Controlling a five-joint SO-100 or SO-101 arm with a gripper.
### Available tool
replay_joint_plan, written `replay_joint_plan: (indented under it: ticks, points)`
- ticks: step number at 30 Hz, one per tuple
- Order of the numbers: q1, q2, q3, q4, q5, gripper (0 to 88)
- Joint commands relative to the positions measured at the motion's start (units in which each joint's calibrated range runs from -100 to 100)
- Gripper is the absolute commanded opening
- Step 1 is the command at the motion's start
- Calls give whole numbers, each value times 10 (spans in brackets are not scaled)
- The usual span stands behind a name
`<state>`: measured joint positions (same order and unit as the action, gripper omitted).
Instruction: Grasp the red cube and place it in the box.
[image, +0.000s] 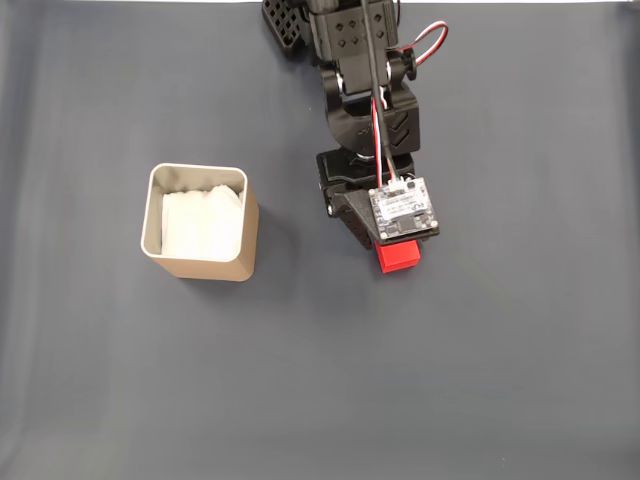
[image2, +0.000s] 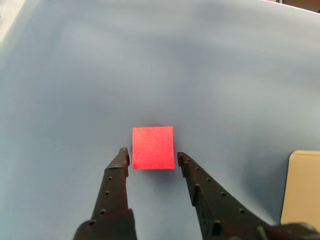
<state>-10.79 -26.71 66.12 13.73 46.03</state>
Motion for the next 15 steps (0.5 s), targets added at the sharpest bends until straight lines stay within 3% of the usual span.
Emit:
replay_joint_plan:
  ticks: [1,9,15]
  points:
    - [-3,3,-5,-14,4,244]
    - [-2,6,-5,-25,6,214]
    - [-6,7,-9,-20,13,135]
